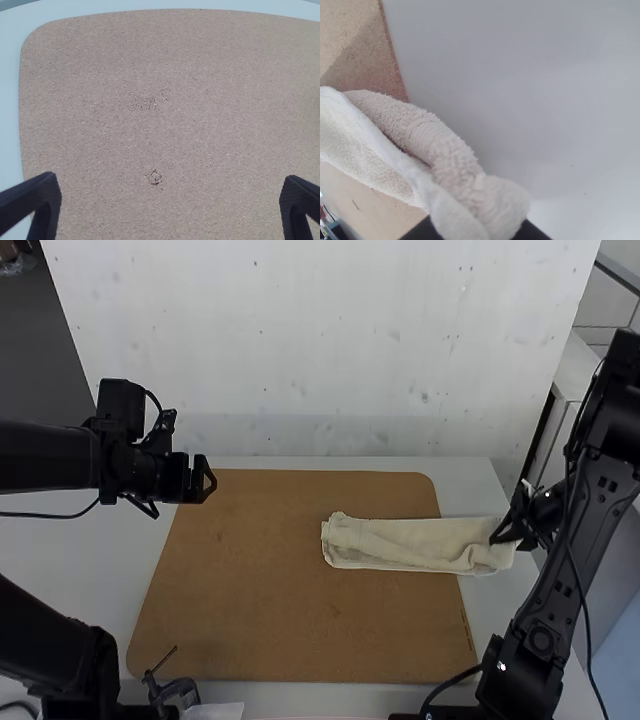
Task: Fold the towel.
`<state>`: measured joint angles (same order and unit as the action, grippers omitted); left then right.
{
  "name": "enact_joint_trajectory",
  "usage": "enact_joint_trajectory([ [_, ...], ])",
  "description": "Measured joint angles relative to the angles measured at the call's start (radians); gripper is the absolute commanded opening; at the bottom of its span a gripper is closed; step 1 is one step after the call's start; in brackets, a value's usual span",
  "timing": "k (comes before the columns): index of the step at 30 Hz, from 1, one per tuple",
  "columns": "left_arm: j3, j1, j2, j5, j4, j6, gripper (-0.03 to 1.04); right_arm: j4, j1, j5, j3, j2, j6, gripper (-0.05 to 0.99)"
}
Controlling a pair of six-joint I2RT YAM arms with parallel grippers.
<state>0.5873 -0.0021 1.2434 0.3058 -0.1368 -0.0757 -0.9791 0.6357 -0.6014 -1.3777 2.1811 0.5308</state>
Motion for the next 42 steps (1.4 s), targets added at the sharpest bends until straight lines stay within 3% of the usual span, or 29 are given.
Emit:
enact_joint_trajectory([
  [10,0.0,-0.006,0.002,-0.003,0.006,-0.005,0.98,-0.093,-0.03,-0.065,-0.029,-0.053,0.006,0.03],
  [17,0.0,-0.007,0.002,-0.003,0.007,-0.008,0.98,-0.094,-0.165,-0.102,0.024,-0.206,-0.03,0.03],
  [30,0.0,-0.018,0.002,0.014,0.023,-0.012,0.98,0.114,-0.55,-0.147,0.169,-0.302,-0.295,0.03],
  [42,0.0,-0.003,0.002,0.05,0.034,-0.012,0.98,0.211,-0.718,-0.15,0.17,-0.302,-0.481,0.03],
])
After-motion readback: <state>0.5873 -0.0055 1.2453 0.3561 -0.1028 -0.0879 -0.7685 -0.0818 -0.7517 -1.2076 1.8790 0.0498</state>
